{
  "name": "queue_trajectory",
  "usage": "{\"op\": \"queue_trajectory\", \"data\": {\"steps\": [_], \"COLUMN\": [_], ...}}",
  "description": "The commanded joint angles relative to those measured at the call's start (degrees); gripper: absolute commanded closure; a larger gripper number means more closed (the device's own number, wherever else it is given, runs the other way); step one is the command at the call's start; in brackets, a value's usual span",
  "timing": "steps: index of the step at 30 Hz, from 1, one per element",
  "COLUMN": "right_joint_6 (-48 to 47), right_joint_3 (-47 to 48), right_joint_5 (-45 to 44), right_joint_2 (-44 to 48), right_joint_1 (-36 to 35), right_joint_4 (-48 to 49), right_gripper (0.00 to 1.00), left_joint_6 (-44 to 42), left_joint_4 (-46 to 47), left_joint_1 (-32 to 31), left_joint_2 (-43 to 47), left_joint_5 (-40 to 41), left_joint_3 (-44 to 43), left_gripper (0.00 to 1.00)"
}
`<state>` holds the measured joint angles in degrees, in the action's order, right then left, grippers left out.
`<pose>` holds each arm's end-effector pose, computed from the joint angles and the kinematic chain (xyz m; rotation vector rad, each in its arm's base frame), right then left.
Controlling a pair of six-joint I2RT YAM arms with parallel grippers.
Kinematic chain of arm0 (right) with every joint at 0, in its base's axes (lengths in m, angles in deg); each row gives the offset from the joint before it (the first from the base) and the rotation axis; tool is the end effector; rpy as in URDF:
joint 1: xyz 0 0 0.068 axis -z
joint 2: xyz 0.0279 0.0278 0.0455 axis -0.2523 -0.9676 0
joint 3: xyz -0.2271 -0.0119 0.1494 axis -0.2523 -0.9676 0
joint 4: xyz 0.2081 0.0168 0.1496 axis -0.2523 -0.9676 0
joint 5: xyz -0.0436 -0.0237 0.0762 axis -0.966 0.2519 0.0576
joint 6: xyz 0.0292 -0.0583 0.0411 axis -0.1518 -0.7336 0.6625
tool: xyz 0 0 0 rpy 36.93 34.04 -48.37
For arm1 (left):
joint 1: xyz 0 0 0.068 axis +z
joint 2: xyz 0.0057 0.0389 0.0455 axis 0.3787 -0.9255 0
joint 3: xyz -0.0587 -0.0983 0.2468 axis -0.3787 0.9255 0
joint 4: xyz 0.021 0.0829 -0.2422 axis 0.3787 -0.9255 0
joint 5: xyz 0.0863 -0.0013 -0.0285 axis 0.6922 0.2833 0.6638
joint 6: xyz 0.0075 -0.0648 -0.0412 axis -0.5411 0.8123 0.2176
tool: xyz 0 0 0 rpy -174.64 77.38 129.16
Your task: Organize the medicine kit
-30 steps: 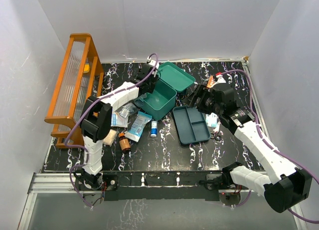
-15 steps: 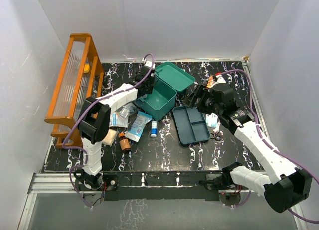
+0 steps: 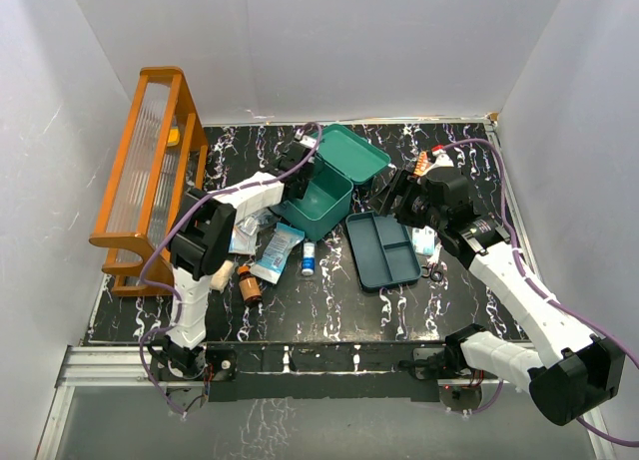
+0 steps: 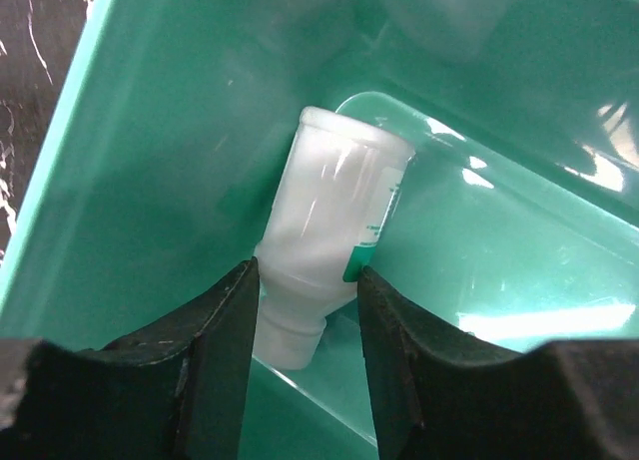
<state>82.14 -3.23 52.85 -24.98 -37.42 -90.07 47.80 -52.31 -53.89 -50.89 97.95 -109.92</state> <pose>0.2283 0.1014 0.3061 0.2480 2.1899 0.6985 0.4294 -0.2321 0.1703 0.3574 2.1957 0.1813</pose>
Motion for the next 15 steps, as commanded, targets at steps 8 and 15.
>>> {"op": "queue_trajectory", "data": {"steps": [8,15], "right_joint_6": [-0.6,-0.7], "right_joint_3": [0.3,0.6], "right_joint_5": [-1.7,-2.0], "right_joint_2": [1.8,1.9], "right_joint_1": [0.1,0.1], "right_joint_4": [1.5,1.0], "right_gripper": [0.31,0.32], "left_joint_6": [-3.7,-3.9], "left_joint_4": [7.3,10.4], "left_joint_1": [0.0,0.0], "left_joint_2": [-1.1,0.9], "left_joint_5": [2.0,2.6], "left_joint_3": [-1.1,0.2], "left_gripper": [0.73,0.68]}}
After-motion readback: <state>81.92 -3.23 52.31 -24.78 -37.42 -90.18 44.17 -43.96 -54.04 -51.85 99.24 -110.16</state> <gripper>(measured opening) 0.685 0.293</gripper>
